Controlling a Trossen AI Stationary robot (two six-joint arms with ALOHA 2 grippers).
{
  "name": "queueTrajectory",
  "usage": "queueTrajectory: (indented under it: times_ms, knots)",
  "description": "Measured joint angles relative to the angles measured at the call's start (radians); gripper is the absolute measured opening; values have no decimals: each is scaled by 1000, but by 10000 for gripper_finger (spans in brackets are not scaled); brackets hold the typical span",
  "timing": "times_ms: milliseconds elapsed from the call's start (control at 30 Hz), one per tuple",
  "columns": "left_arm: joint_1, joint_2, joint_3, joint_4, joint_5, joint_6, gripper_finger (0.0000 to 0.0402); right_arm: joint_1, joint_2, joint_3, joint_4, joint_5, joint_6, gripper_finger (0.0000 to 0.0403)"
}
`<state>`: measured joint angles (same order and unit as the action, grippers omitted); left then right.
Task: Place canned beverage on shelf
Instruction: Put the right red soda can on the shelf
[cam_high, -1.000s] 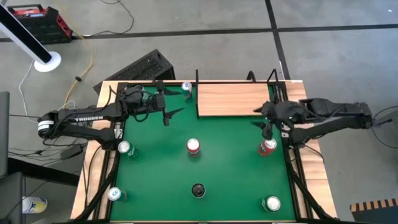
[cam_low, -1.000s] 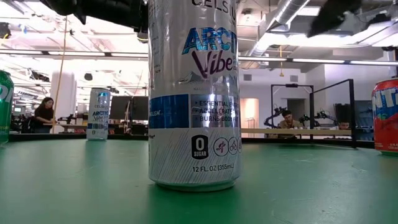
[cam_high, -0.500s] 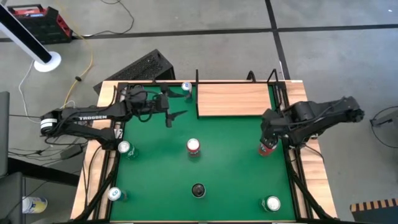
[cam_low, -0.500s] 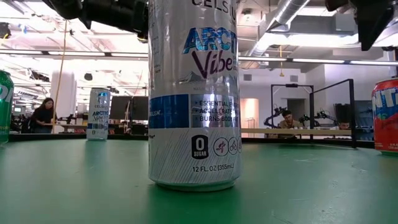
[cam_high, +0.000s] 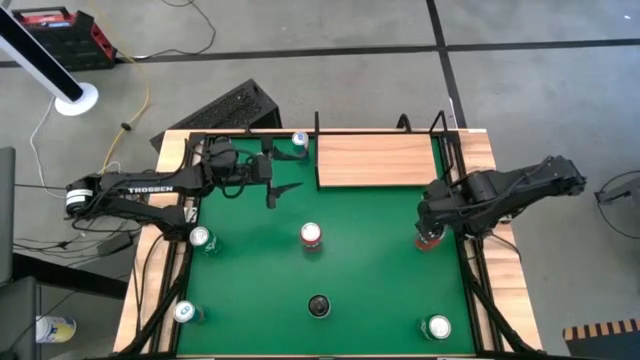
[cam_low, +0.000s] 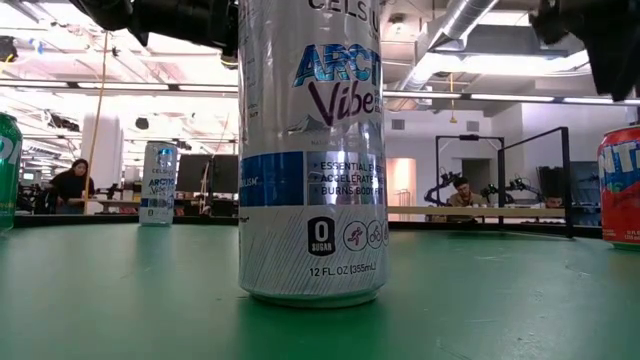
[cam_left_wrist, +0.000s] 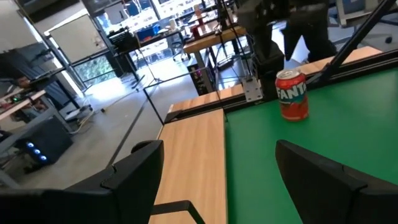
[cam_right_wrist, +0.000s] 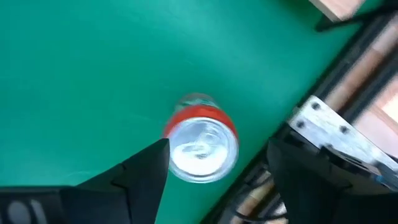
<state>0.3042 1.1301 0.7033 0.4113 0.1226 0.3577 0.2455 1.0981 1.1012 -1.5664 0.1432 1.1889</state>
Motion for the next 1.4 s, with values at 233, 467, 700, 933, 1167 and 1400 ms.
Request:
queueTrajectory:
  times_ms: [233, 467, 700, 933, 1167, 1400]
  knots:
    - [0, 0, 0, 5, -3, 12, 296, 12, -3, -86, 18, 20, 45, 307]
    - [0, 0, 0, 5, -34, 15, 296, 16, -55, -179, 160, 10, 45, 307]
    - [0, 0, 0, 5, -37, 11, 296, 16, -69, -206, 172, 13, 68, 307]
    - [0, 0, 0, 5, -37, 15, 296, 16, -69, -208, 172, 23, 41, 307]
    - [0, 0, 0, 5, -40, 14, 296, 3, -68, -209, 175, 39, -76, 307]
    - [0, 0, -1, 5, -40, 14, 296, -98, -63, -183, 182, 52, -224, 306]
